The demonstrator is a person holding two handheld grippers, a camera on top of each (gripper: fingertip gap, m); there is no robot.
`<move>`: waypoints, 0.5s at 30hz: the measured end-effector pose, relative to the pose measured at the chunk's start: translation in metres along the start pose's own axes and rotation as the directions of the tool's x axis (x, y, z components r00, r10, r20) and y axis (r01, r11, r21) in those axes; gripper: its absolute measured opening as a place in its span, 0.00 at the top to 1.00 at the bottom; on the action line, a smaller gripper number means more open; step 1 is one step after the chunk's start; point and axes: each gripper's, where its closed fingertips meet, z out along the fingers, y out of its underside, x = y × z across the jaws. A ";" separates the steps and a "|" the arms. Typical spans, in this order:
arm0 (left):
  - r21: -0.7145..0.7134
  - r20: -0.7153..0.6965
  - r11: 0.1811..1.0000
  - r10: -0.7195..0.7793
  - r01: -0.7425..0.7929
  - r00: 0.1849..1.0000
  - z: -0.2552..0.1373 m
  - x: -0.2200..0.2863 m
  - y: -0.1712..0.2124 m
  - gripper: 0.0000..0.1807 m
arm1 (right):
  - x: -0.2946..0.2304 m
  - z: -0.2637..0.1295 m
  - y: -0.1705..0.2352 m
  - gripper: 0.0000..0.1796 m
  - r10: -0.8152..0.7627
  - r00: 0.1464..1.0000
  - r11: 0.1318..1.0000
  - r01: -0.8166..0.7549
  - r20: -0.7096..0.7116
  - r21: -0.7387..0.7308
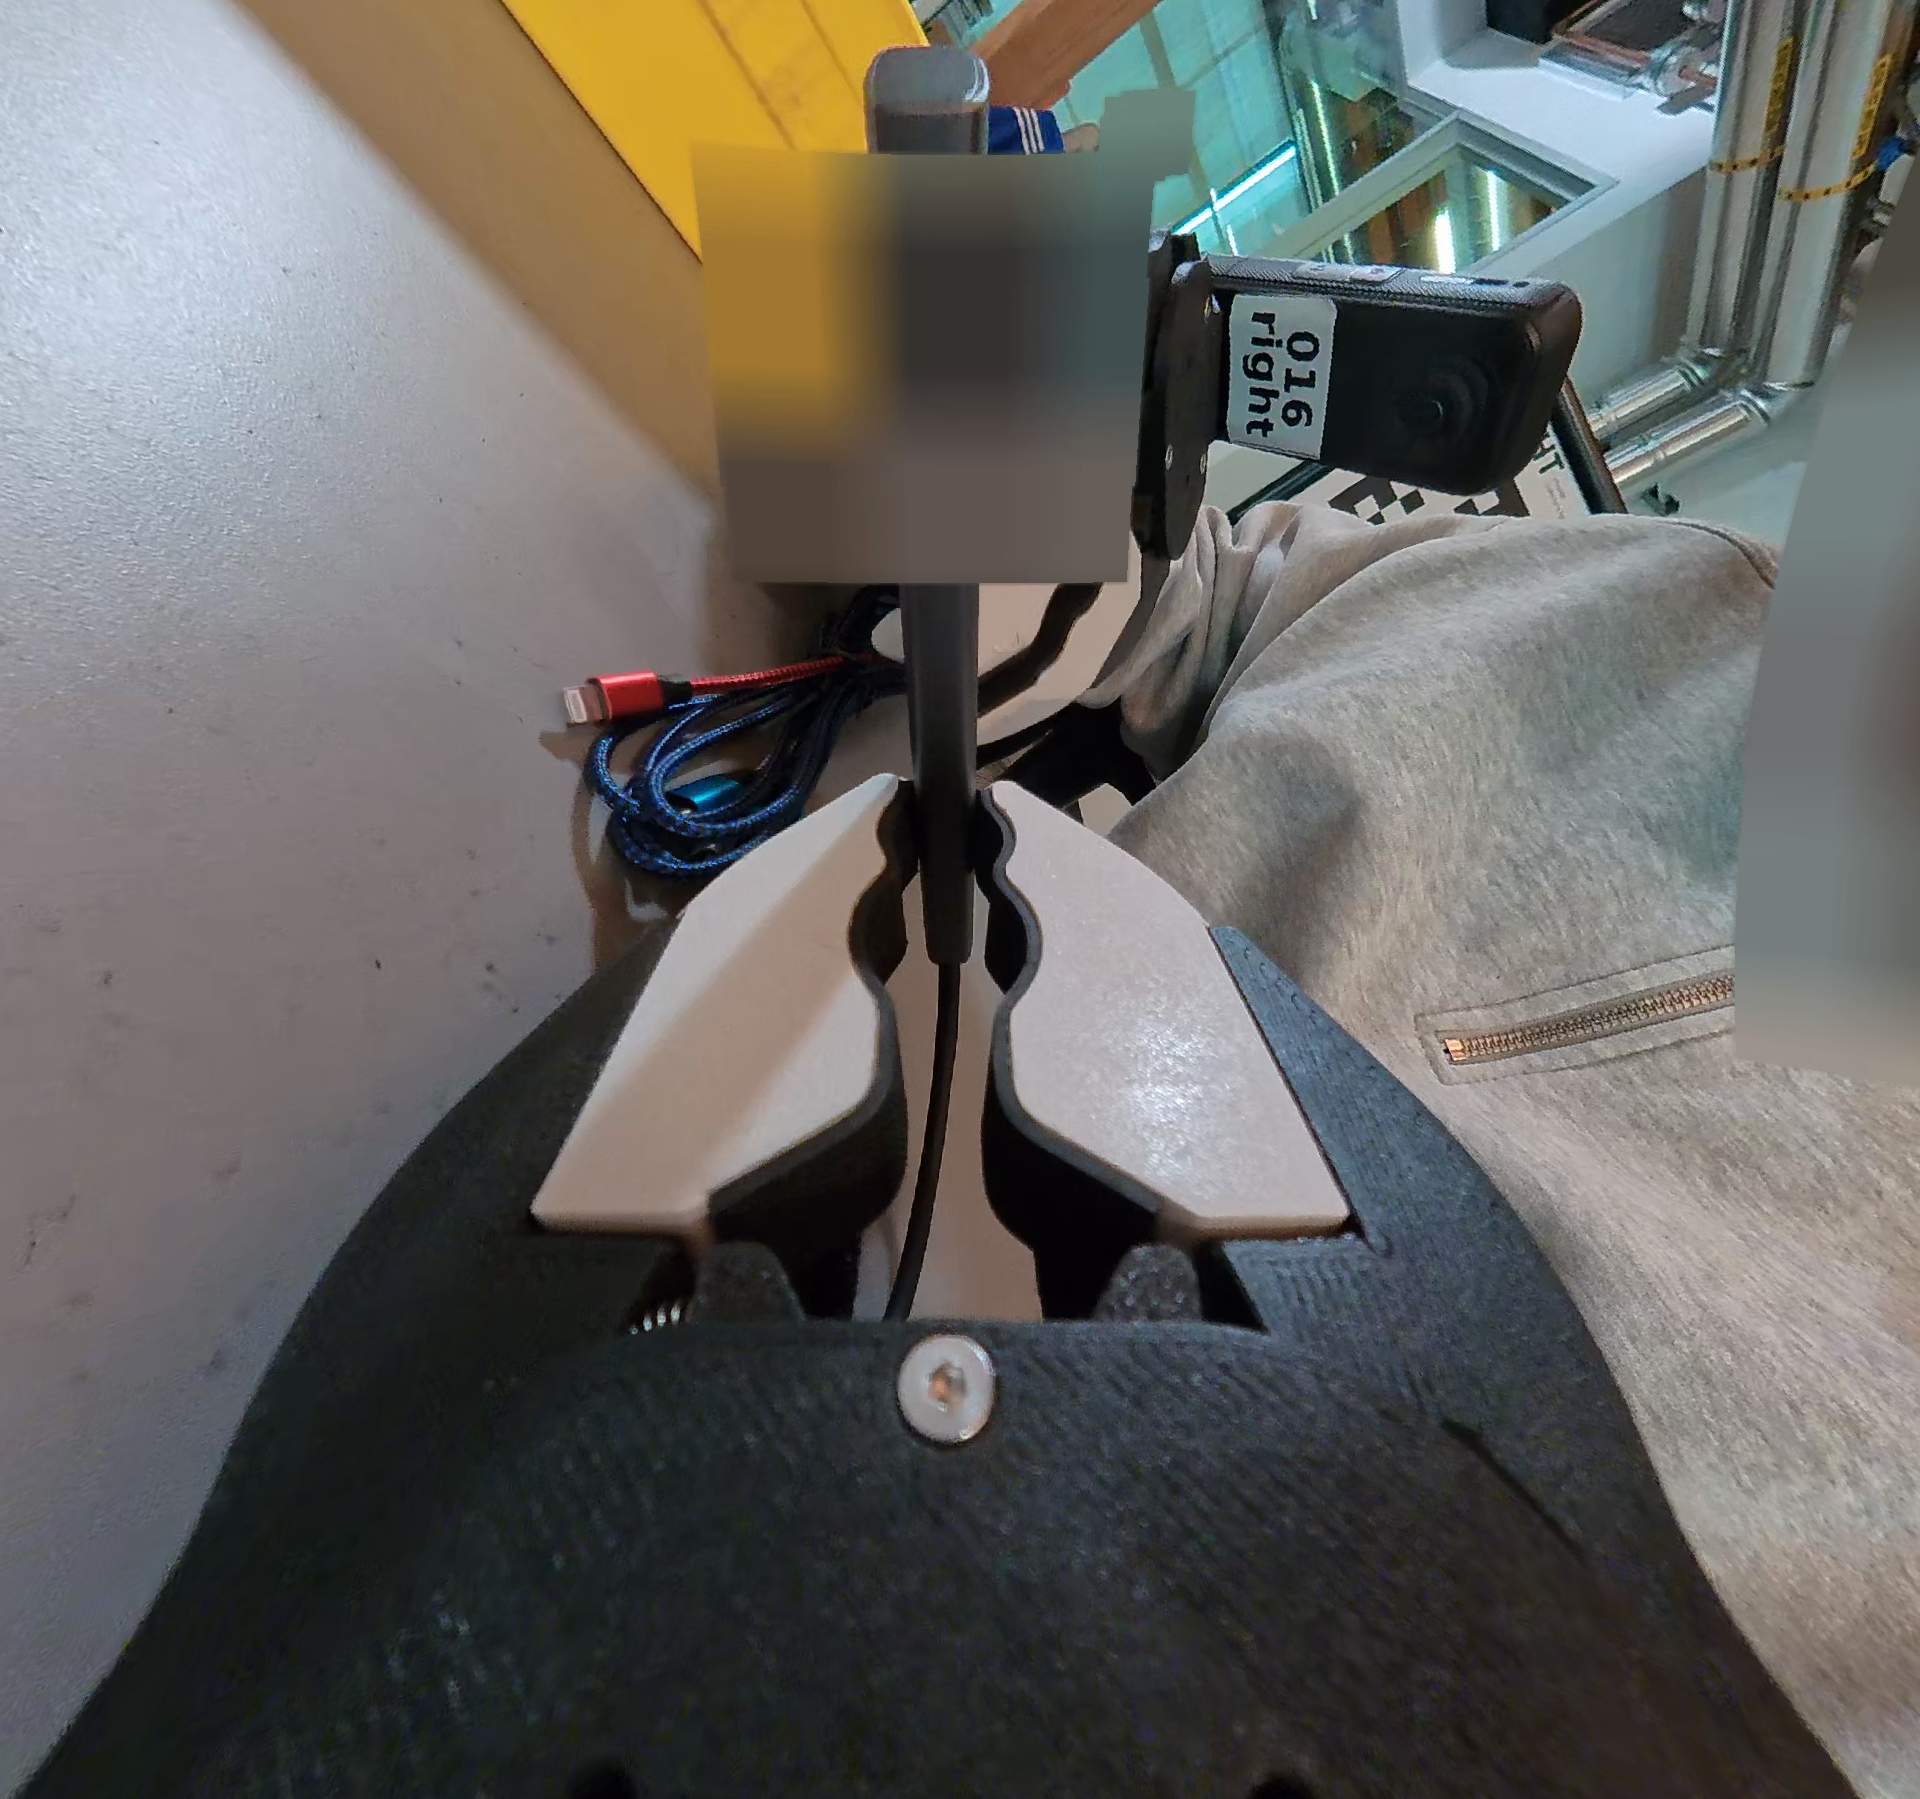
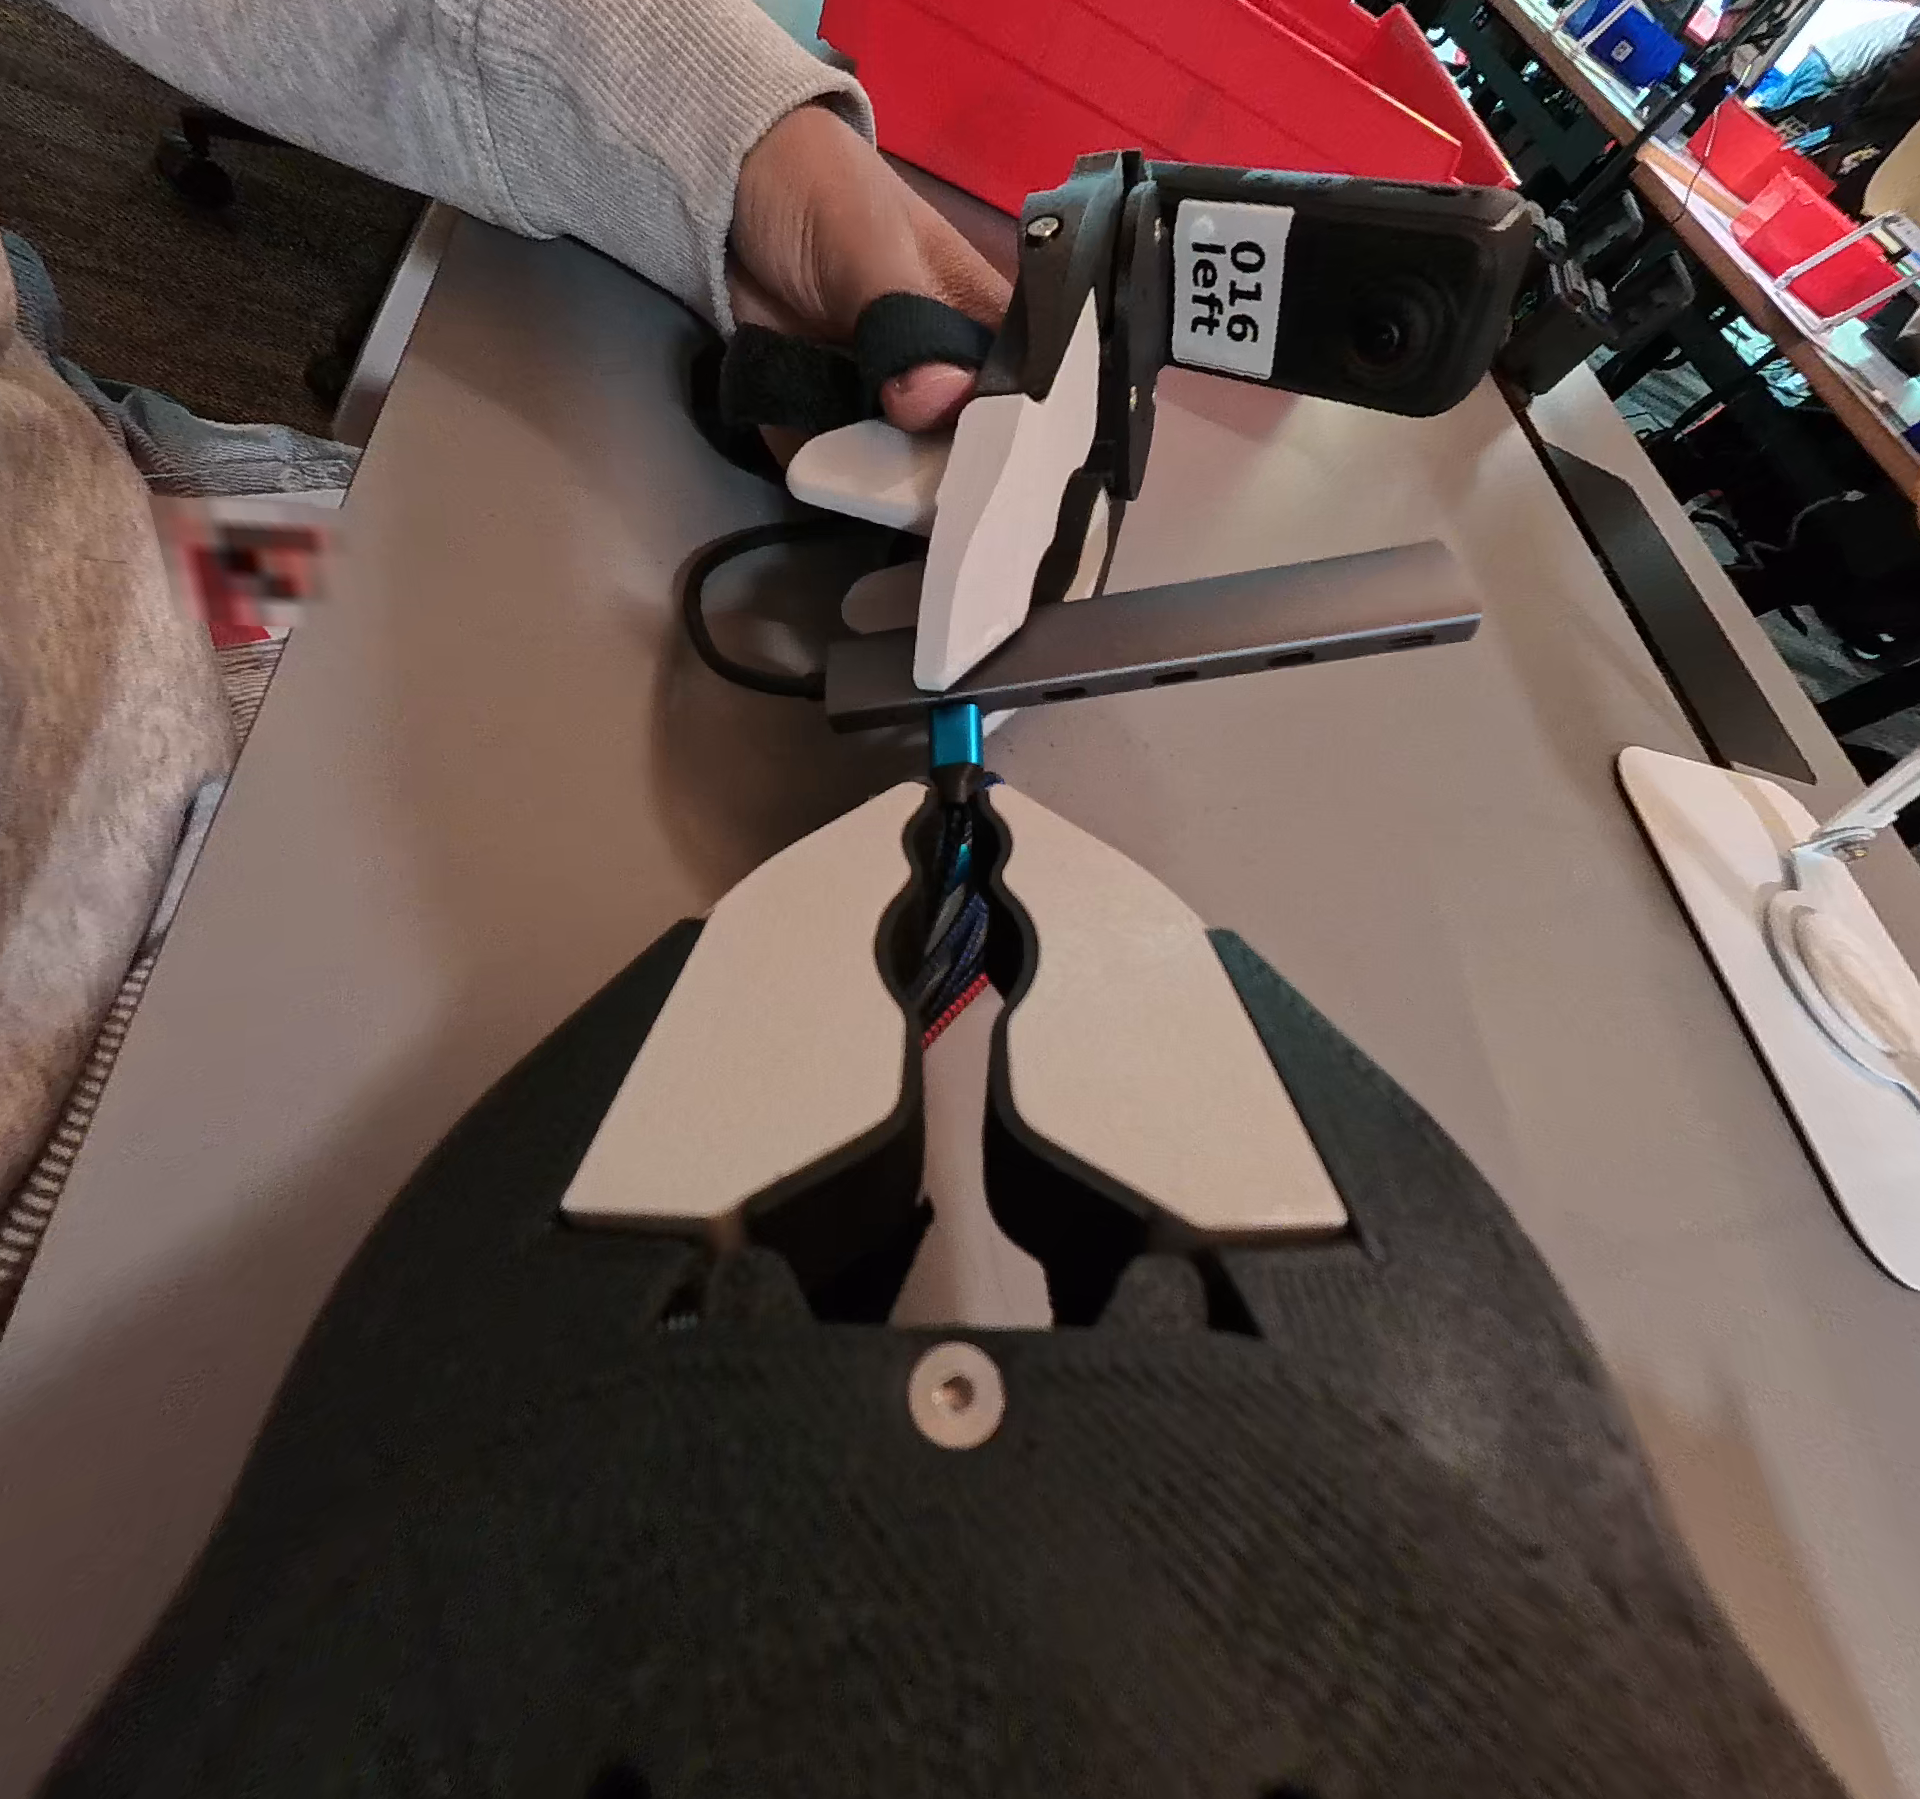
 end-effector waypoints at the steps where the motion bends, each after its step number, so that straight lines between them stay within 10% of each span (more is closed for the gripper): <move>1: -0.002 -0.001 1.000 0.001 -0.001 1.000 0.000 0.000 0.000 0.95 | -0.001 0.001 0.000 0.97 0.001 1.000 1.000 -0.001 0.004 0.001; 15: -0.005 0.001 1.000 -0.001 0.001 1.000 0.001 0.000 0.000 0.95 | -0.002 0.003 0.000 0.97 -0.008 1.000 1.000 0.008 0.001 -0.008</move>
